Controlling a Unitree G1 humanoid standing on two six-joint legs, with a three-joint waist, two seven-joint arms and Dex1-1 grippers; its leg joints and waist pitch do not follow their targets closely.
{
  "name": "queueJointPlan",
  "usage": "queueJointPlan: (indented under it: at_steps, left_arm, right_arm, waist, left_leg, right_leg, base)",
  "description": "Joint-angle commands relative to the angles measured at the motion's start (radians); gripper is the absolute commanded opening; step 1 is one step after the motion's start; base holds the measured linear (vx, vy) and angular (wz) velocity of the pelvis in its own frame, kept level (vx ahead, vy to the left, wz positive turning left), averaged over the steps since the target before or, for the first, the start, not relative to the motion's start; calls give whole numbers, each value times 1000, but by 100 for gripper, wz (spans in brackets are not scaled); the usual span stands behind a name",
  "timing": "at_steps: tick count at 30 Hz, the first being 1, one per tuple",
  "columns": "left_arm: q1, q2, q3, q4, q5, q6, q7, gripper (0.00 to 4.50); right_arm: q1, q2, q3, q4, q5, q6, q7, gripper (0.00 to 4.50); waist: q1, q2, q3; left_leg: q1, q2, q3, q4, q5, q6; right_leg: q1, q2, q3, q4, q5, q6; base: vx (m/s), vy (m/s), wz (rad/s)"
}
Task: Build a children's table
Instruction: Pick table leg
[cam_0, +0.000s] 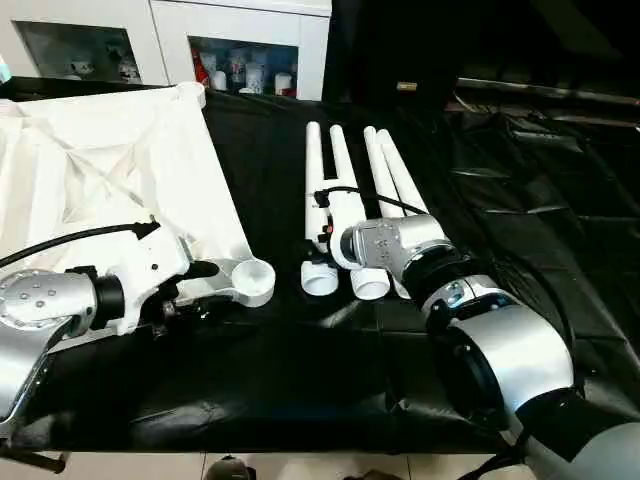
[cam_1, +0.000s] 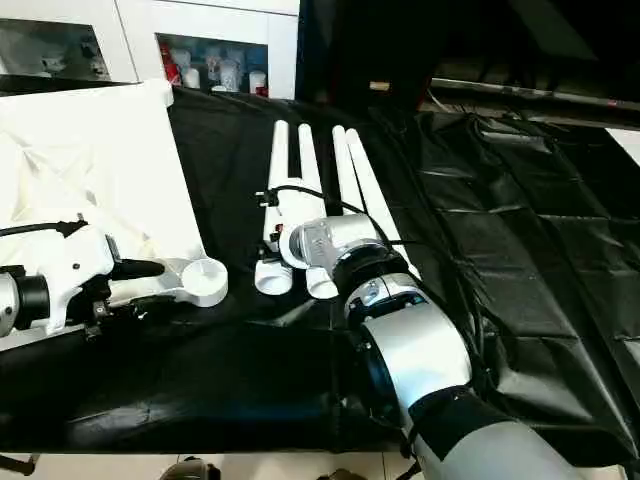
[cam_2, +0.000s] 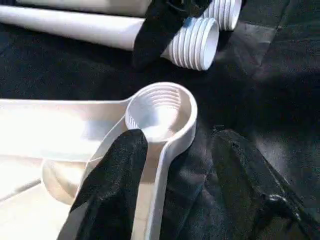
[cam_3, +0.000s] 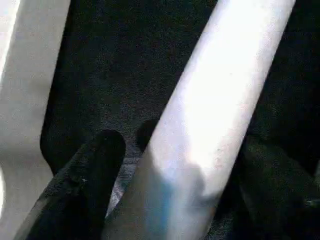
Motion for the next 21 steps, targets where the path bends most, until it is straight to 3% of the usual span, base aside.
queueJointPlan:
  at_steps: [1,12,13,17,21]
  left_arm:
    - [3,-1,-14,-22,-5,4,0,246]
    - [-13,-7,-25,-21,-8,14,-4,246]
    - [-17,-13,-27,-18,-7,10,-1,272]
    - [-36,-41,-31,0,8,-13,24,284]
    - [-64,-105,-4,24,-17,-42,73,322]
  right_arm:
    - [6,-12,-2,31,-19,20,-9,331]
    - [3,-22,-41,32,-4,12,-39,249]
    - [4,-24,-47,32,-1,12,-41,241]
    - [8,-33,-73,29,11,5,-54,211]
    - [7,-48,-108,-13,41,-14,-43,198]
  waist:
    - [-1,31,-72]
    - [1,33,-74]
    - [1,37,-75]
    - [2,41,-79]
    - [5,36,-81]
  left_leg:
    - [13,44,-3,-68,22,-34]
    - [14,45,-3,-69,-14,-45]
    - [15,45,-3,-69,-25,-51]
    - [14,46,-5,-69,-43,-61]
    - [12,46,-5,-69,-52,-64]
  right_leg:
    - [58,-79,50,-47,223,-244]
    - [57,-80,52,-49,182,-243]
    - [56,-80,51,-50,172,-241]
    - [58,-80,50,-50,156,-241]
    - [60,-81,50,-51,147,-240]
  base:
    - [0,0,0]
    - [0,0,0]
    - [0,0,0]
    - [0,0,0]
    - [0,0,0]
